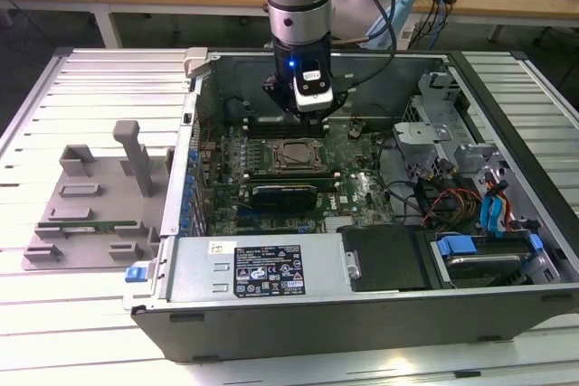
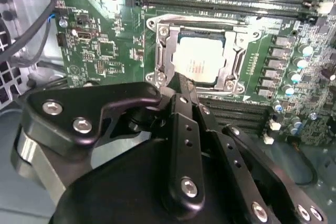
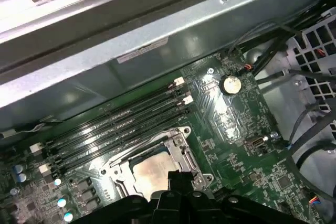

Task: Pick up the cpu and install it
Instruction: 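Install the first cpu locking lever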

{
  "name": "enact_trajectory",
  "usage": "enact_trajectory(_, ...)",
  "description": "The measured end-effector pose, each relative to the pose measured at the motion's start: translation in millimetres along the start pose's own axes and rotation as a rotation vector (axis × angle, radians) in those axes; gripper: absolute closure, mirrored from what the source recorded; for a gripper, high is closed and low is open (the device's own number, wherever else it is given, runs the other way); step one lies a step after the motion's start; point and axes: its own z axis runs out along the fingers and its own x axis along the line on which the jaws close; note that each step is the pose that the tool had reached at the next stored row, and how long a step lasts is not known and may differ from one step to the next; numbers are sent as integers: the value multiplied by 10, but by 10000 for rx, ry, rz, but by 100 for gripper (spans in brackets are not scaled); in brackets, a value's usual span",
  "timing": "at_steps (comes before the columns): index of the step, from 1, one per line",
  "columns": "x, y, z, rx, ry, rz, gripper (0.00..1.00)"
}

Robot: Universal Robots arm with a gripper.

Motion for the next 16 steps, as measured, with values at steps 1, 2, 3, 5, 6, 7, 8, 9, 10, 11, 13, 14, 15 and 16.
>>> enact_trajectory(1, 0, 0, -1, 164, -51, -42, 89)
enact_trajectory(2, 0, 0, 0, 498, -132, -211, 89)
enact_trajectory(3, 0, 0, 1, 747, -186, -464, 89)
enact_trajectory(5, 1, -1, 5, 678, -153, -1078, 89)
enact_trajectory(6, 1, -1, 6, 654, -143, -1268, 89)
enact_trajectory(7, 1, -1, 10, 598, -119, -1716, 89)
enact_trajectory(8, 2, -1, 15, 542, -96, -2165, 89)
enact_trajectory(9, 2, -2, 19, 501, -76, -2578, 89)
enact_trajectory(10, 2, -2, 19, 518, -71, -2907, 89)
enact_trajectory(11, 4, -3, 19, 532, -75, -2934, 89)
enact_trajectory(13, -1, -1, 24, 707, 461, -2931, 89)
enact_trajectory(14, -2, 0, 25, 765, 636, -2930, 89)
enact_trajectory(15, -2, 0, 25, 798, 725, -2930, 89)
enact_trajectory(16, -2, 0, 25, 801, 735, -2930, 89)
